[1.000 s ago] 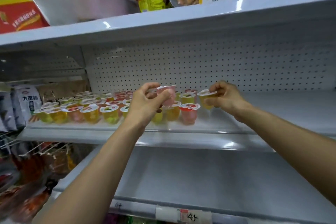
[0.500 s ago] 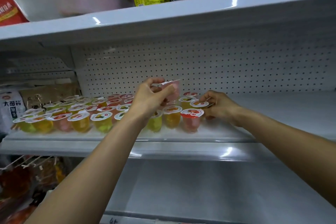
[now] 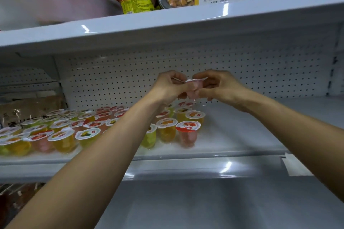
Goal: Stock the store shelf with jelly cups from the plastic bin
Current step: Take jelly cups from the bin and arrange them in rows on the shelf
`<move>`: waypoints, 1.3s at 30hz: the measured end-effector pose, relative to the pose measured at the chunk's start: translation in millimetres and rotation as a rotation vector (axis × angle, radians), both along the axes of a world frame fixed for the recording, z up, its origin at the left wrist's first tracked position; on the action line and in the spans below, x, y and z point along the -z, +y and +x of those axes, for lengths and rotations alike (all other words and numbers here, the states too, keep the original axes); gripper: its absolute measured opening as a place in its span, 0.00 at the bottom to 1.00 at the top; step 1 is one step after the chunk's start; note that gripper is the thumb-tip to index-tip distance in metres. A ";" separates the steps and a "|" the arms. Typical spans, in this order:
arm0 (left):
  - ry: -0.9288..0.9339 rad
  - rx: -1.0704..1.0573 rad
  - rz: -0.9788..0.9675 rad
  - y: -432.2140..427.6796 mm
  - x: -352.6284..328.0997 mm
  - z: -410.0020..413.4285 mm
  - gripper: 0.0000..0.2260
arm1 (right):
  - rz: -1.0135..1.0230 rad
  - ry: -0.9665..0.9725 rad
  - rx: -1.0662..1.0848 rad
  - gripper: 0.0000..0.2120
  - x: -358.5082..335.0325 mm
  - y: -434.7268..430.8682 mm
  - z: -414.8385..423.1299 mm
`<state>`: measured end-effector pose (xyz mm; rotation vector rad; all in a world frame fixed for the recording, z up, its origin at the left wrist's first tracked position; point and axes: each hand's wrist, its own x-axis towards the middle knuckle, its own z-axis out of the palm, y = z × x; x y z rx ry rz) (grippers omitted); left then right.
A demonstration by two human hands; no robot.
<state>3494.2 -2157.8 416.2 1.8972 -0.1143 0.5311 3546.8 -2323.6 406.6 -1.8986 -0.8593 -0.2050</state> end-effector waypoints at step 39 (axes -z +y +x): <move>0.219 -0.230 1.016 27.9 18.5 112.6 0.22 | -0.381 -0.038 0.392 0.28 63.6 3.5 95.7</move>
